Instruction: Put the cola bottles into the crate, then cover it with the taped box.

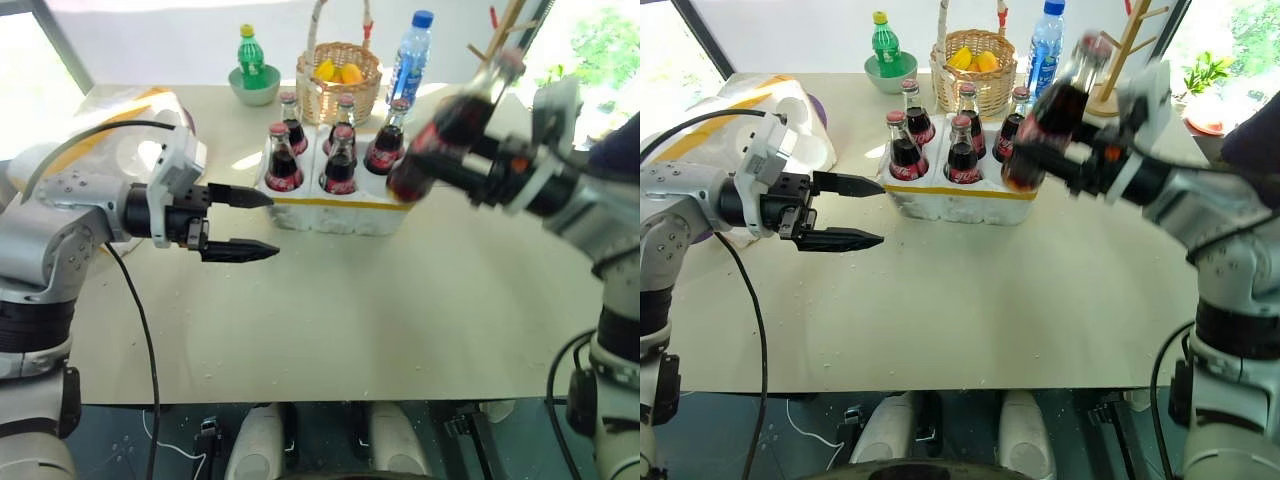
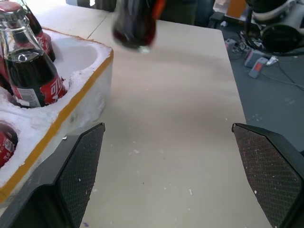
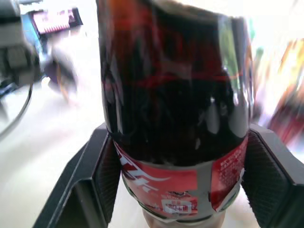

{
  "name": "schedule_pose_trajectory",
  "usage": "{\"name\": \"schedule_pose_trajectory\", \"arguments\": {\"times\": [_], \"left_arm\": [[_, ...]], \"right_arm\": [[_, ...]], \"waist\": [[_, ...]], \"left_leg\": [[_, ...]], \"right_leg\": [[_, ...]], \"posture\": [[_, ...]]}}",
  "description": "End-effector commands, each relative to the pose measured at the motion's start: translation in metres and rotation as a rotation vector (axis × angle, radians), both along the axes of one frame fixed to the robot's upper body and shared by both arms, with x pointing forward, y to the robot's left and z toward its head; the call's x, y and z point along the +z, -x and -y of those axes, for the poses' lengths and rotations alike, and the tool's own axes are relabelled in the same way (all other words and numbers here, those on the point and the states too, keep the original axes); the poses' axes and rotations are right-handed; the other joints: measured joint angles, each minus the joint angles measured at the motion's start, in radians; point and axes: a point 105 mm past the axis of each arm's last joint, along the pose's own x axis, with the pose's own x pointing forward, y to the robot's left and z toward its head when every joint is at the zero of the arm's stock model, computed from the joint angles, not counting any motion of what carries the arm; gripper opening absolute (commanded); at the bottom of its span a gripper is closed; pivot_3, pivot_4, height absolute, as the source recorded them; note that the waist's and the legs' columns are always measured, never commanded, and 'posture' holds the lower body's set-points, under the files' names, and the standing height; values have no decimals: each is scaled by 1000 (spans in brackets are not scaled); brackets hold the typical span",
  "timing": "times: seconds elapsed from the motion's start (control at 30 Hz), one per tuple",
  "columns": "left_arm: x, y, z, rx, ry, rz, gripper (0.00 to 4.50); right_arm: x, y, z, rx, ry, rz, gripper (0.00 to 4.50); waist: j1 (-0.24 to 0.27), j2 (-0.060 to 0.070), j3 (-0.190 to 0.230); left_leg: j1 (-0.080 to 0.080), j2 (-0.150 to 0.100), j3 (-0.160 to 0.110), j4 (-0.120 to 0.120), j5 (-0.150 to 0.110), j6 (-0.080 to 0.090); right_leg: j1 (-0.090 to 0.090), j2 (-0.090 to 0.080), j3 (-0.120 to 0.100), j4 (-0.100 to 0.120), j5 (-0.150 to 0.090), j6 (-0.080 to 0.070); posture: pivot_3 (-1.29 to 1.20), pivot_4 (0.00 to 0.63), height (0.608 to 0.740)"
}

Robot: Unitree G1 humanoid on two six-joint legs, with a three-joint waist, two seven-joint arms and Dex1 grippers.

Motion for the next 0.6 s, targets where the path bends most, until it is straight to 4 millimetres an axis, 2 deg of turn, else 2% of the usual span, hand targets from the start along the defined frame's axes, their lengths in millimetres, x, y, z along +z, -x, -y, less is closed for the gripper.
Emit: {"name": "schedule_pose_trajectory", "arguments": {"times": [0.03, 0.1, 0.2, 0.4, 0.5, 0.53, 0.6], "left_arm": [[13, -1, 2, 1, 22, 67, 4500], [14, -2, 3, 6, 25, 75, 4500], [14, -1, 4, 9, 26, 81, 4500], [15, 1, 1, 27, 24, 87, 4500], [14, 0, 0, 33, 20, 83, 4500], [14, 0, 0, 34, 19, 82, 4500], [14, 1, -1, 38, 19, 79, 4500]], "right_arm": [[-2, -33, -3, -93, 45, 6, 2827], [-10, -45, -10, -110, 76, 1, 2827], [-36, -59, -16, -131, 143, -64, 2827], [-80, -68, -20, -150, 200, -167, 2827], [-94, -74, -16, -197, 184, -223, 4314], [-94, -76, -14, -210, 187, -217, 4480], [-86, -76, -11, -226, 190, -182, 4480]], "waist": [[1, 0, 0], [3, 0, 0], [3, 0, 0], [6, 0, 0], [4, 0, 0], [2, 0, 0], [2, 0, 0]], "left_leg": [[0, 0, 0, 0, 0, 0], [-2, 0, 1, 0, 0, 0], [-5, -1, 1, 0, 0, 0], [-12, -1, 1, 0, 0, -1], [-12, -2, 1, 0, 0, -1], [-12, -2, 1, 1, 1, -1], [-10, -2, 1, 1, 1, -1]], "right_leg": [[0, 0, 0, 0, 0, 0], [-1, 0, 0, -1, 0, 0], [-3, 0, 0, -2, 0, 0], [-9, 0, 0, 0, 0, 1], [-9, 0, 0, 0, 0, 1], [-9, 0, 0, -1, 0, 1], [-8, 0, 0, -1, 0, 1]], "posture": [[0, 150, 740], [0, 150, 740], [0, 150, 740], [0, 150, 740], [0, 150, 740], [0, 150, 740], [0, 150, 740]]}}
